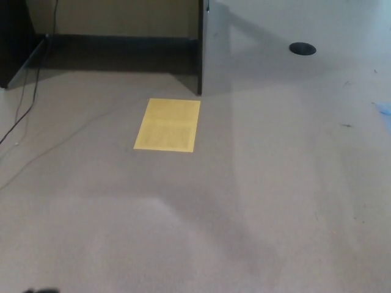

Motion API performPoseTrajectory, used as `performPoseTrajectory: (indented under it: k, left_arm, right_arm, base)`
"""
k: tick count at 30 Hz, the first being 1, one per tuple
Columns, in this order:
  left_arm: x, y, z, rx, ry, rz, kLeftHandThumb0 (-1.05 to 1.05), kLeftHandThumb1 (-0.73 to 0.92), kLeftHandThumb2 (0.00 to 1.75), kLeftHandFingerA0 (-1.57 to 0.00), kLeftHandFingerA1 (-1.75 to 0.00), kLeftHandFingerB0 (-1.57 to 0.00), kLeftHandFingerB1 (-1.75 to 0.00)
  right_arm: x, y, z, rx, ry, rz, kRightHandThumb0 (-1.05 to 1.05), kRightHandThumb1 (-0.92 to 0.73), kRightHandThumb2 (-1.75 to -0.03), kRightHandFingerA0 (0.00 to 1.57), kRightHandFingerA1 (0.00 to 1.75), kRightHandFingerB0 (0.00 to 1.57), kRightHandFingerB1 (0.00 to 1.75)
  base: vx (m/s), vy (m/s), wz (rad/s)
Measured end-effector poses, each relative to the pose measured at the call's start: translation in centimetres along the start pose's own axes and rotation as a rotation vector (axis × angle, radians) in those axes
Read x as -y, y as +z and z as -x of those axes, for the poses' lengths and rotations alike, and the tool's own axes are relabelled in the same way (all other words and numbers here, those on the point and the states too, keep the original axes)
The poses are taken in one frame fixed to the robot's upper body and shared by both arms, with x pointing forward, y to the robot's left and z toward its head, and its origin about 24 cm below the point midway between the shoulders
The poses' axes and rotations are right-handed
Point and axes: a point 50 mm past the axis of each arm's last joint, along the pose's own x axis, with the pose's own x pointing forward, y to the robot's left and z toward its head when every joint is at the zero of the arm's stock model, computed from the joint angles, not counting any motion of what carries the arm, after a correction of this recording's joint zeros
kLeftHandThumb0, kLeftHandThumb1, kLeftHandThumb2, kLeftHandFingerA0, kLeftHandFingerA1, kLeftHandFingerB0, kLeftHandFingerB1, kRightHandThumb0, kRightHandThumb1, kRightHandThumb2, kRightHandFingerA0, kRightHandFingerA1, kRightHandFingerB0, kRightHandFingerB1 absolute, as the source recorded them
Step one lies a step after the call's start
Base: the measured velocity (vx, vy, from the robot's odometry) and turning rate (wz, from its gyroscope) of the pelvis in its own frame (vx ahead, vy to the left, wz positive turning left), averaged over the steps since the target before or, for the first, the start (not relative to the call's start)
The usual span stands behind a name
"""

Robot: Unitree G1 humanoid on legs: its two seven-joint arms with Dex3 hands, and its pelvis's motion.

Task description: There is a tripod standing in front of the robot and the robot extends its left arm to grab it. It lifts the tripod and passes it to a person.

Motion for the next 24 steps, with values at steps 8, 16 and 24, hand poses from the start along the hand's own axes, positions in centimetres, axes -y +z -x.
performPoseTrajectory:
  k: [8, 16, 24]
  left_arm:
    - [-1.3, -5.2, 0.5, -0.170, 0.067, -0.029, -0.36, 0.46, 0.54, -0.45, -0.40, -0.32, -0.32]
    - [-1.3, -6.9, 0.9, -0.177, 0.096, -0.052, -0.35, 0.48, 0.54, -0.45, -0.39, -0.32, -0.32]
    - [-1.6, -6.9, 1.0, -0.120, 0.119, -0.094, -0.38, 0.51, 0.56, -0.46, -0.41, -0.30, -0.31]
  right_arm:
    - [-0.2, -0.4, 0.1, -0.015, 0.001, -0.012, -0.40, -0.68, -0.61, 0.66, 0.42, 0.43, 0.35]
    - [-0.5, -1.1, 0.5, -0.033, 0.002, -0.025, -0.41, -0.69, -0.61, 0.65, 0.41, 0.42, 0.34]
    - [-0.7, -2.1, 1.1, -0.056, 0.001, -0.028, -0.42, -0.68, -0.61, 0.67, 0.41, 0.43, 0.34]
  base:
    - [0.00, 0.000, 0.00]
    - [0.00, 0.000, 0.00]
    - [0.00, 0.000, 0.00]
